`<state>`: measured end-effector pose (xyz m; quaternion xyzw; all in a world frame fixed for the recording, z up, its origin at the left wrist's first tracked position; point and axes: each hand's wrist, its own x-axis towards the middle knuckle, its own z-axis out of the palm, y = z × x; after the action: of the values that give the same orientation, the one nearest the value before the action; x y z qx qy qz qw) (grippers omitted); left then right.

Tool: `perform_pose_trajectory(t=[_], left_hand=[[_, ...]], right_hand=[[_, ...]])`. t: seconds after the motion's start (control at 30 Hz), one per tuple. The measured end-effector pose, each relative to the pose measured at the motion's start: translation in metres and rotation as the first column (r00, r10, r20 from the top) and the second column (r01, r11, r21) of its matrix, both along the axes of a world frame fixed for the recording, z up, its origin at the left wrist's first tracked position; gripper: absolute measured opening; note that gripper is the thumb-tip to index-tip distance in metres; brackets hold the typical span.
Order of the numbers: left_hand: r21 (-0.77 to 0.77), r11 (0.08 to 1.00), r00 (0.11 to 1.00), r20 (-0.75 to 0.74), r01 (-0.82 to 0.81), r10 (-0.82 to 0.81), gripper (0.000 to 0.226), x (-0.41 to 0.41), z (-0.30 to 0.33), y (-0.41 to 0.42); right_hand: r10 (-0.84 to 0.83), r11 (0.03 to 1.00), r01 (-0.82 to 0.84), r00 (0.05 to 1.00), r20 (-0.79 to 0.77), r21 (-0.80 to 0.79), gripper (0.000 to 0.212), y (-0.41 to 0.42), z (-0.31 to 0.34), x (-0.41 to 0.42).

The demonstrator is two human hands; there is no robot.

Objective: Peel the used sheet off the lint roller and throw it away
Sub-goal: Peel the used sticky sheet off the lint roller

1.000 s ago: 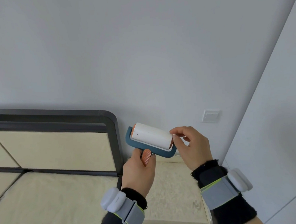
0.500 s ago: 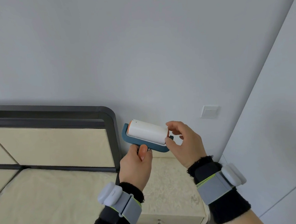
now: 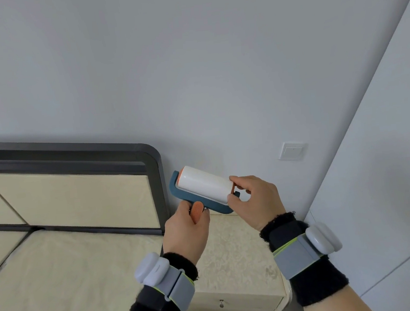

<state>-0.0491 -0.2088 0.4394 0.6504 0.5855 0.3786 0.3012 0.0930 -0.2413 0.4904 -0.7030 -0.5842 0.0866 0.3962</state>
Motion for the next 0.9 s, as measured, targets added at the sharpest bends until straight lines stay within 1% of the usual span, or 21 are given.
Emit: perform_pose_trajectory(t=[0.13,0.27,0.4,0.6,0.9], left_hand=[[0.003,1.000,0.999,-0.051,0.010,-0.010,0.024,0.0006,-0.0007,0.0006],[0.016,1.000,0.996,-0.092,0.014,-0.012,0.026,0.0009,-0.0008,0.0016],[0.012,1.000,0.995,-0.102,0.020,-0.019,0.026,0.0010,-0.0022,0.0019],[0.008,0.999,0.987,-0.155,0.039,-0.037,0.018,0.0007,-0.0038,0.0005],[0.006,0.999,0.984,-0.172,0.053,-0.051,0.021,-0.0008,-0.0055,-0.0003]], right_hand=[[-0.008,1.000,0.009,0.999,0.038,-0.029,0.041,0.0003,0.0007,0.0025],[-0.018,1.000,0.019,0.999,0.042,-0.024,0.038,-0.0009,0.0023,0.0030],[-0.024,0.999,0.025,0.998,0.059,-0.024,0.037,-0.0019,0.0014,0.0035],[-0.010,0.995,0.022,0.993,0.119,-0.099,0.033,-0.0028,-0.0004,0.0031],[0.021,0.985,0.006,0.987,0.157,-0.170,0.031,-0.0038,0.0047,0.0036]])
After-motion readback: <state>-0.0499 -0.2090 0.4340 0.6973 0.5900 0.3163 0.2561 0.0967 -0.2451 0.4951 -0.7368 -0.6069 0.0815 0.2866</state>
